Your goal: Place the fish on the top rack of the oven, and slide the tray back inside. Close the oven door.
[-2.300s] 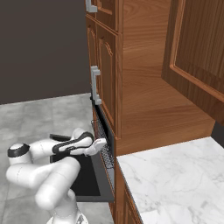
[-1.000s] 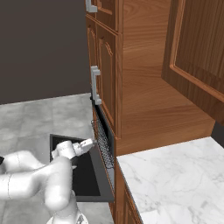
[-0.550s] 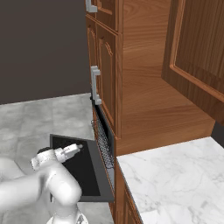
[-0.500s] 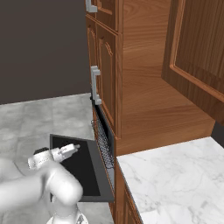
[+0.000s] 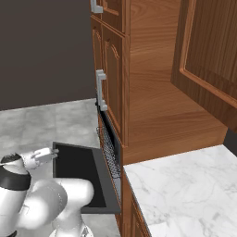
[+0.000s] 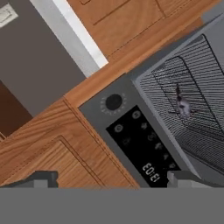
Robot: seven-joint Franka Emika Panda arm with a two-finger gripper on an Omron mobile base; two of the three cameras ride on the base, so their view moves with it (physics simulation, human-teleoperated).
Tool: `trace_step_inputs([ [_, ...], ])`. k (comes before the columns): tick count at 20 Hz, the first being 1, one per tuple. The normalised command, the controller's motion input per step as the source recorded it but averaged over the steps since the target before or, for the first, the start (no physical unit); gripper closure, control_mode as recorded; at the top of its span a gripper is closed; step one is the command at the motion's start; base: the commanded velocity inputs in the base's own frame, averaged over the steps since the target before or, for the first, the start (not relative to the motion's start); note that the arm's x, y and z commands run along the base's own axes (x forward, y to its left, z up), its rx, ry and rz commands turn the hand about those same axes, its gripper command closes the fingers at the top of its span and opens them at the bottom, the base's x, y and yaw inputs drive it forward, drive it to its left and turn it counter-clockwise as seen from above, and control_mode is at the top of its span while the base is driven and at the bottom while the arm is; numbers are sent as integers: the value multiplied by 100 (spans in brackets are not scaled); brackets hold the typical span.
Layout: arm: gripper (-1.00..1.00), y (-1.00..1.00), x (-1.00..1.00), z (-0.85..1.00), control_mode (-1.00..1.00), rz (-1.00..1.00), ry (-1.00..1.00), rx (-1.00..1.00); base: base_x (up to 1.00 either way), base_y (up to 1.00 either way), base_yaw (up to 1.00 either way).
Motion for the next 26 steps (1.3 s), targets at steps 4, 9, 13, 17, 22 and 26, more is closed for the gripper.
trace_step_inputs([
  [4, -100, 71, -79, 55, -100, 0, 0, 2, 0, 0, 0],
  [9, -100, 65, -70, 10, -100, 0, -2, 0, 0, 0, 0],
  [13, -100, 53, -45, -4, -100, 0, -3, -7, 0, 0, 0],
  [17, -100, 63, -13, -17, -100, 0, 0, -11, 0, 0, 0],
  [22, -100, 84, 0, -13, -100, -5, 6, -11, 0, 0, 0],
  [26, -100, 98, 0, -23, -100, -8, 12, -16, 0, 0, 0],
])
